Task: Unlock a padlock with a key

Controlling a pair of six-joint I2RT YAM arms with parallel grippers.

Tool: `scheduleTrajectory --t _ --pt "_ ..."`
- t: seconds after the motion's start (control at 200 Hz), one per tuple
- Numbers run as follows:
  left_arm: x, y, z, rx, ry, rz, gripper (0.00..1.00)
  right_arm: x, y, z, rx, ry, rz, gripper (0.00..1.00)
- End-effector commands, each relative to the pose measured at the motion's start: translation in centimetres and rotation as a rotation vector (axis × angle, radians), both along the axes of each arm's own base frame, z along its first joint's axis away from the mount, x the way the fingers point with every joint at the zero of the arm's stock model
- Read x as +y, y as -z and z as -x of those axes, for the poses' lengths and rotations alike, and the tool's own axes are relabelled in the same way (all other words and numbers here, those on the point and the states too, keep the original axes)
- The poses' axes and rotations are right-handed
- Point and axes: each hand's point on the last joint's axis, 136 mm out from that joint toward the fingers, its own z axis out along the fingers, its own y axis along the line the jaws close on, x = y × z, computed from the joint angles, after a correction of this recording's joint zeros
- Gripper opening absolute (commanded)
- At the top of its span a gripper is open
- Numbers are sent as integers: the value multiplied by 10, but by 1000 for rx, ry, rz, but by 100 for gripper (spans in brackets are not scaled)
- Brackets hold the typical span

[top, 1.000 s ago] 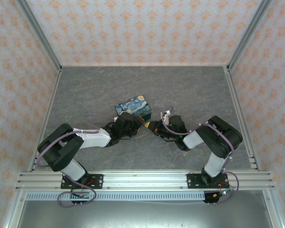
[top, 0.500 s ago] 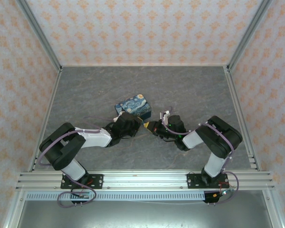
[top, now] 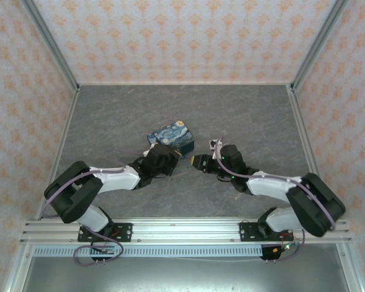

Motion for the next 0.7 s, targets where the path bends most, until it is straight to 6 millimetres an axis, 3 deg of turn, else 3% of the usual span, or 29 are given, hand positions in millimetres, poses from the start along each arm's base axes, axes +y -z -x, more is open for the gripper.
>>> scheduleTrajectory --t 0.0,0.16,0.305,0.525,0.696 --pt "-1 -18 1 -24 -4 31 0 -11 -18 6 -207 -99 200 37" --pt "4 -25 4 -26 -10 31 0 -11 -45 28 -487 -268 388 38" --pt "7 -28 8 -23 -13 34 0 -5 -38 46 -701 -402 535 38" --pt "4 -32 11 -19 -5 64 0 -12 -28 34 -921 -418 850 41" --pt "3 -33 11 -19 -4 71 0 -12 -28 22 -1018 -411 962 42"
